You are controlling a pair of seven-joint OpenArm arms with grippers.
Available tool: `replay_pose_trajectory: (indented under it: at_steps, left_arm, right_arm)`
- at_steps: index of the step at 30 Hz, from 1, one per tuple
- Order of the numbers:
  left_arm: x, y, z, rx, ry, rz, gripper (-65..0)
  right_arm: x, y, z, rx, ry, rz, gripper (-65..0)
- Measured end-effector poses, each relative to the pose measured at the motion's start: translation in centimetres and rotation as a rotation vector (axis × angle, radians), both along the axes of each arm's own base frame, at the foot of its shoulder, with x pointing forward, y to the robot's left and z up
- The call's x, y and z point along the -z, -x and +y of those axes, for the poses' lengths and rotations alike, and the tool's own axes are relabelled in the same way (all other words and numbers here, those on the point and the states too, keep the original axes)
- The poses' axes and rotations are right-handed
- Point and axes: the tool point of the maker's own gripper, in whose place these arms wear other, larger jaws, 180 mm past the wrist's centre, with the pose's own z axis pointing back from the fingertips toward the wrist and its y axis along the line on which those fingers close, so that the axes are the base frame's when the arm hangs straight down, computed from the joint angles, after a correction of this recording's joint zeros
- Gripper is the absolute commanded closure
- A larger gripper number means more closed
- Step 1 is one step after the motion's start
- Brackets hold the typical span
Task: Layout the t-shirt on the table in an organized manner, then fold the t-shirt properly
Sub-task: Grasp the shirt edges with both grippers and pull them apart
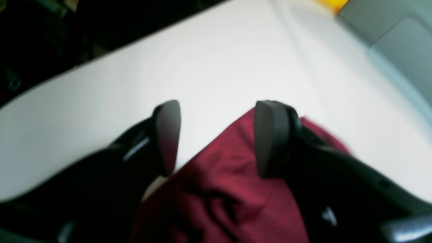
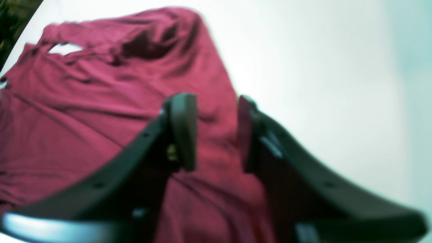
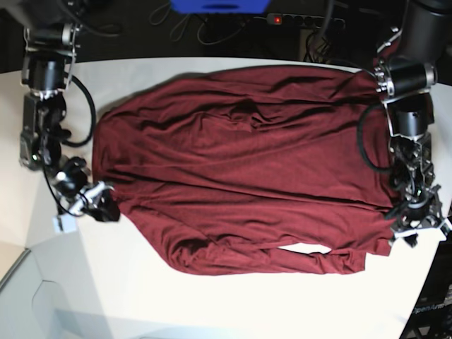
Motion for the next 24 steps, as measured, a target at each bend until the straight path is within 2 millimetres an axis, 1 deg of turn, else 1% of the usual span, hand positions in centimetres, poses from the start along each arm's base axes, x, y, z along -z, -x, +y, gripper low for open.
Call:
replay_pose_trajectory:
  at_steps: [2,3,5,8,11,12,13,14,15,18,21,24]
  left_arm:
    - [-0.5,-1.3,-2.1,0.024,0.025,-0.028,-34.0]
    - [-0.3,-1.8,-3.4,0.045,0.045,-0.029,-34.0]
    - [0.4,-2.3,-4.9,0.065,0.072,-0.019,-34.0]
    - [1.1,-2.4,-6.0,0.102,0.047,0.01,-34.0]
    - [1.3,-2.7,-6.9,0.147,0.006,0.036,-34.0]
    - [1.3,-2.7,-7.1,0.158,0.0,0.041,-34.0]
    - [1.4,-2.8,-7.3,0.166,-0.006,0.044,-34.0]
    - [1.4,-2.8,-7.4,0.17,-0.008,0.044,-34.0]
    - [1.5,-2.8,-7.5,0.17,-0.005,0.045,-34.0]
    - [2.0,-2.4,-7.5,0.172,-0.004,0.057,-34.0]
    - [2.5,-2.0,-7.6,0.172,-0.002,0.067,-34.0]
    - [2.4,-2.0,-7.4,0.172,-0.006,0.068,-34.0]
  right_arm:
    - [0.0,-1.1,1.3,-0.031,-0.009,0.008,-2.1]
    - [0.3,-1.5,1.9,-0.046,-0.011,0.02,0.0]
    - [1.4,-1.9,3.0,-0.086,0.004,0.065,0.0]
    - [2.5,-2.7,4.3,-0.125,0.027,0.115,0.0]
    - [3.3,-4.4,4.5,-0.071,0.035,0.153,0.0]
    - [3.2,-5.0,4.9,-0.057,0.024,0.14,0.0]
    - [3.3,-5.4,5.3,-0.055,0.014,0.134,0.0]
    - [3.8,-5.4,5.4,-0.047,0.012,0.14,0.0]
    - [4.4,-5.3,5.4,-0.041,0.008,0.153,0.0]
    - [6.9,-4.2,3.9,0.011,0.003,0.192,0.0]
    - [7.3,-4.2,3.1,0.047,-0.014,0.171,0.0]
    - [7.6,-4.2,2.2,0.08,-0.021,0.154,0.0]
